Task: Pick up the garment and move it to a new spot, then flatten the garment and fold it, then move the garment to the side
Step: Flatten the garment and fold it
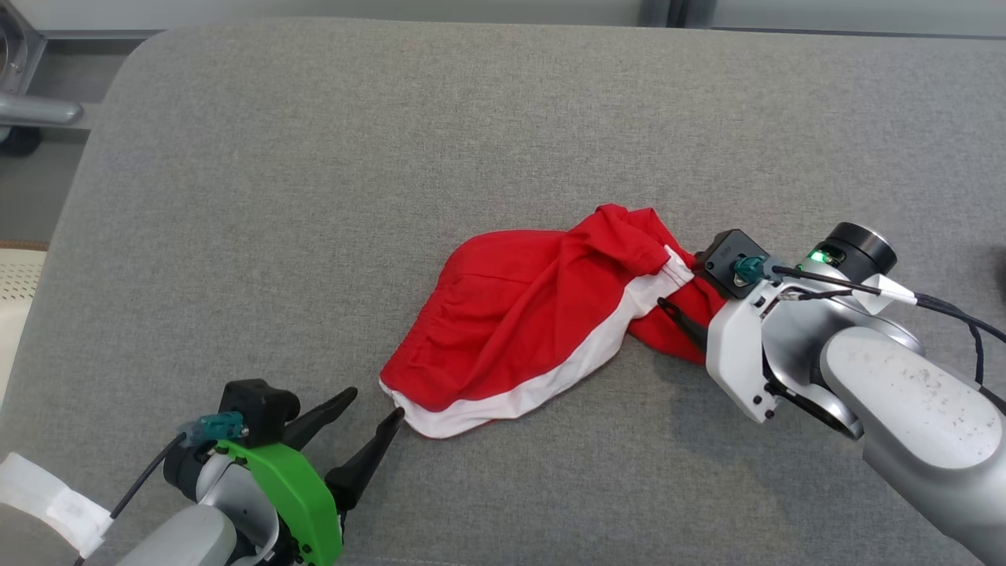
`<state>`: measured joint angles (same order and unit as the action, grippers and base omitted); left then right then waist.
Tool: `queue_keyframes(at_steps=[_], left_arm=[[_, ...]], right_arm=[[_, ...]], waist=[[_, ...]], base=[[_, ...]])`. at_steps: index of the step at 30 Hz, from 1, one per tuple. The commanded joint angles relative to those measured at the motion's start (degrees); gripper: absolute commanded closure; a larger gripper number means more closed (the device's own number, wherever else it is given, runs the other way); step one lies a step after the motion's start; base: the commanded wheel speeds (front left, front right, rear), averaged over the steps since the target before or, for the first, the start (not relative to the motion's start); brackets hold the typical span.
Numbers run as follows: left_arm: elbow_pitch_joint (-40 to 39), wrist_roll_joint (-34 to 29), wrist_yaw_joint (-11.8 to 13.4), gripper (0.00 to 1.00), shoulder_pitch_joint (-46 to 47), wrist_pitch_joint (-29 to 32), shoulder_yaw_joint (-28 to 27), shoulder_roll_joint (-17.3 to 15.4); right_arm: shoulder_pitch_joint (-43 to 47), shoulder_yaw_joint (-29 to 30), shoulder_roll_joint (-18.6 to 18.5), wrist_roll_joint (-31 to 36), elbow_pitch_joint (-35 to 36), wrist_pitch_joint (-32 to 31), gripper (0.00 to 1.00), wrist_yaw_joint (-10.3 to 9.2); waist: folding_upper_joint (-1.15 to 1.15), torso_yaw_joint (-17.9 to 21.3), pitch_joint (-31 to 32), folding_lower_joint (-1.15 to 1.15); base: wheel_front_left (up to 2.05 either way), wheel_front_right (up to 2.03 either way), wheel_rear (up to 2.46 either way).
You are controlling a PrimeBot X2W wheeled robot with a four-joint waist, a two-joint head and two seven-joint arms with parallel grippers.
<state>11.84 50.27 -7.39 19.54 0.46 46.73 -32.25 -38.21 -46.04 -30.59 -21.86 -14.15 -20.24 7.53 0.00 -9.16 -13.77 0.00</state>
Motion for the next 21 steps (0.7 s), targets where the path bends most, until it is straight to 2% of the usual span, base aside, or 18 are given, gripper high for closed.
queue_keyframes(at_steps=[1, 21], left_arm=[[0.63, 0.55, -0.11, 0.00, 1.29, -0.60, 0.45, -0.43], [7.19, 5.09, -0.11, 0.00, 7.94, -4.88, 10.14, -0.24]], right_arm=[[-0.86, -0.45, -0.25, -0.57, -0.18, 0.38, 0.00, -0.08], [-2.63, -4.06, -0.11, -1.36, -0.68, 1.75, 0.00, -0.08]], waist=[[0.00, 0.06, -0.07, 0.00], [0.00, -0.02, -0.30, 0.00]], base=[[0.00, 0.00, 0.00], [0.00, 0.00, 0.00]])
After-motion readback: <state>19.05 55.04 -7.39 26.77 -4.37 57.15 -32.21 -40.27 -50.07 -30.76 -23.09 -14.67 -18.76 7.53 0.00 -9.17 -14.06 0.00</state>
